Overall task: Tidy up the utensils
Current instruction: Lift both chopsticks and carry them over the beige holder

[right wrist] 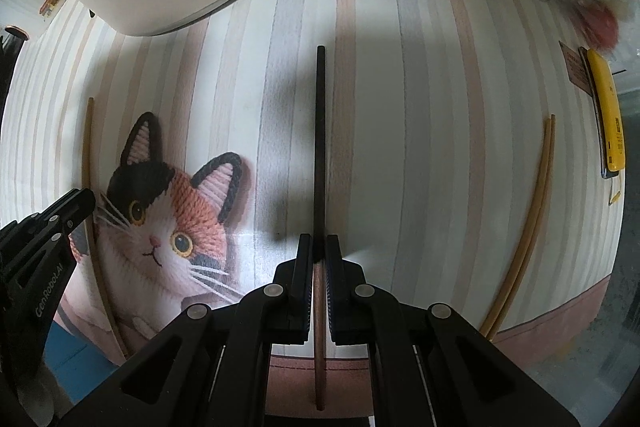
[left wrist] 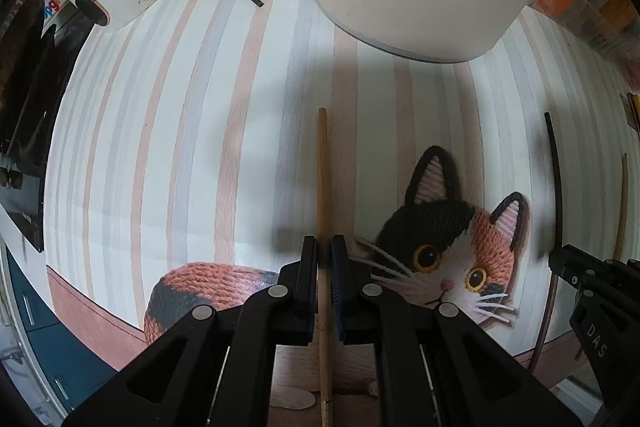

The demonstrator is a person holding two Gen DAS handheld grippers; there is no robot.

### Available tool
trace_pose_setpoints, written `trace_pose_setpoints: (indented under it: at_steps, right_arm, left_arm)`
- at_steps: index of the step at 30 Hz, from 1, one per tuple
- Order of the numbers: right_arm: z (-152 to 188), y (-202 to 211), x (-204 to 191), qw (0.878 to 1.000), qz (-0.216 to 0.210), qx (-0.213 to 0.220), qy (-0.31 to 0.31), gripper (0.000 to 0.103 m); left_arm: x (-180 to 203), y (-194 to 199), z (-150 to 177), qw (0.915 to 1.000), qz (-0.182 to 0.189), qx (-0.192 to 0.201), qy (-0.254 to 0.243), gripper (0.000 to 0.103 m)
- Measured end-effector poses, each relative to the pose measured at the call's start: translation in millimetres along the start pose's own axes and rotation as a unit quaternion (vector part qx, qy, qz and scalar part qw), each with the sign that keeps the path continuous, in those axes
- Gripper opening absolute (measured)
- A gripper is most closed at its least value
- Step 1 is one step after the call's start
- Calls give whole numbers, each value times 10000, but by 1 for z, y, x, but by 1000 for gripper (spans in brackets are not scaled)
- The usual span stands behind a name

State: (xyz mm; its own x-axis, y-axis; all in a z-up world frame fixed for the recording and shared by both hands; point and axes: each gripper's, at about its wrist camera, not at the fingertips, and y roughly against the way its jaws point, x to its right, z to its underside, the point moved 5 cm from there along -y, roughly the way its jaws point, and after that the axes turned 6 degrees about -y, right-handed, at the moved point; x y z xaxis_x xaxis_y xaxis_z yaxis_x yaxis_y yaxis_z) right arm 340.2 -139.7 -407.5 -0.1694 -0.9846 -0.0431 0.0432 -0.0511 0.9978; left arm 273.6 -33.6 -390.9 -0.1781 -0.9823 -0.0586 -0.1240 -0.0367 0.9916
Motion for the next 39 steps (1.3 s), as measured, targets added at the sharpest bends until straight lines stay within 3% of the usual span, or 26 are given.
trace_pose_setpoints:
  at_steps: [7, 16, 27, 39]
  right_arm:
    - [9, 13, 18, 9979, -469, 244, -385, 6]
    - [4, 85, 27, 9855, -767, 1422, -509, 6]
    - [-5, 166, 22, 9613, -1207, 2425, -497, 5]
    - [-20, 242, -2, 9334, -1746, 3110, -398, 5]
  left_arm:
    - [-14, 28, -4, 9989, -76, 447, 133, 4]
    - [-36, 112, -25, 9872, -322, 1560, 31, 4]
    - [-61, 186, -37, 9731, 36, 2251, 490, 4]
    - [-80, 274, -53, 9467, 317, 3135, 676, 4]
